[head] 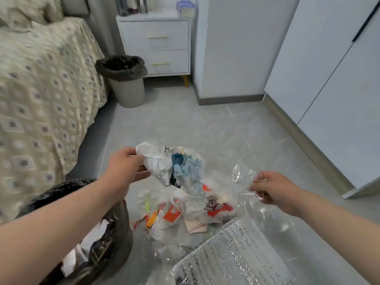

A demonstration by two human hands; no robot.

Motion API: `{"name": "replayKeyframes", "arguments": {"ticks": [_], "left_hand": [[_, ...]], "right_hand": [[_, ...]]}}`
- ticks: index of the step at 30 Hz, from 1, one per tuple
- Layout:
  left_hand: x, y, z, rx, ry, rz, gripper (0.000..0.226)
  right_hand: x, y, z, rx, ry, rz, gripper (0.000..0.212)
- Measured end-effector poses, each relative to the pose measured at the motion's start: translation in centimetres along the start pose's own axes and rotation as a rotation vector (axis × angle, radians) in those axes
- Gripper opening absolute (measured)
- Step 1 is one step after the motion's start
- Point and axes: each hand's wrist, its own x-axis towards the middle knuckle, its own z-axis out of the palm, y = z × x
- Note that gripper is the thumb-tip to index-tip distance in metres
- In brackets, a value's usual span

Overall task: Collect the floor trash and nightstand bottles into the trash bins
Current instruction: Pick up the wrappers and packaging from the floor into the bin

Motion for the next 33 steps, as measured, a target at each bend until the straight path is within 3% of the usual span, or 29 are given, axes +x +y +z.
{"name": "replayKeyframes", "arguments": {"ticks": [4, 9, 14, 16, 17, 19, 21, 22, 25, 26, 29, 33], "left_hand": [[-2.4, 0.8, -5.6, -0.125, 0.063, 0.008, 0.017], [-6.3, -3.1, -12.9, -0.336, 0.175, -0.033, 0.019], [-8.5, -6.6, -20.3, -0.414, 0.408, -0.033, 0.020], [-8.7, -7.6, -22.5, -0.392, 0.492, -0.014, 0.019], [-8.6, -8.2, -23.4, -0.368, 0.521, -0.001, 0.018], [-8.2, -9.2, -24.6, -0.272, 0.562, 0.013, 0.014], [-7.6, -10.3, -25.0, -0.074, 0.583, 0.022, 0.013], [-7.6, -10.8, -24.8, 0.064, 0.572, 0.039, 0.012], [-8.3, -11.9, -24.3, 0.545, 0.413, 0.180, 0.016], [-8.6, -12.4, -24.5, 0.726, 0.359, 0.239, 0.022], [-9.5, -14.3, -25.3, 1.011, 0.235, 0.291, 0.074], [-9.5, -15.9, -25.3, 1.085, 0.148, 0.189, 0.100]], "right_hand": [[-0.6, -1.6, 3.6, 0.065, -0.021, -0.042, 0.024], [-0.5, -1.5, 8.8, 0.044, -0.131, -0.021, 0.021], [-0.9, -2.0, 13.1, 0.105, -0.173, -0.024, 0.016], [-1.4, -2.3, 14.4, 0.137, -0.205, -0.018, 0.028], [-1.6, -2.5, 14.9, 0.121, -0.224, -0.007, 0.048], [-1.8, -2.5, 16.1, 0.061, -0.227, 0.017, 0.090], [-1.6, -2.4, 17.0, 0.060, -0.219, 0.016, 0.097], [-1.8, -2.5, 17.5, 0.060, -0.213, 0.019, 0.087], [-2.3, -3.0, 18.7, 0.095, -0.210, 0.016, 0.026], [-2.3, -3.1, 18.9, 0.082, -0.201, 0.018, 0.018], [-3.2, -3.5, 19.6, 0.007, -0.186, -0.019, 0.018], [-6.6, -5.6, 22.7, -0.087, -0.147, -0.218, 0.035]]}}
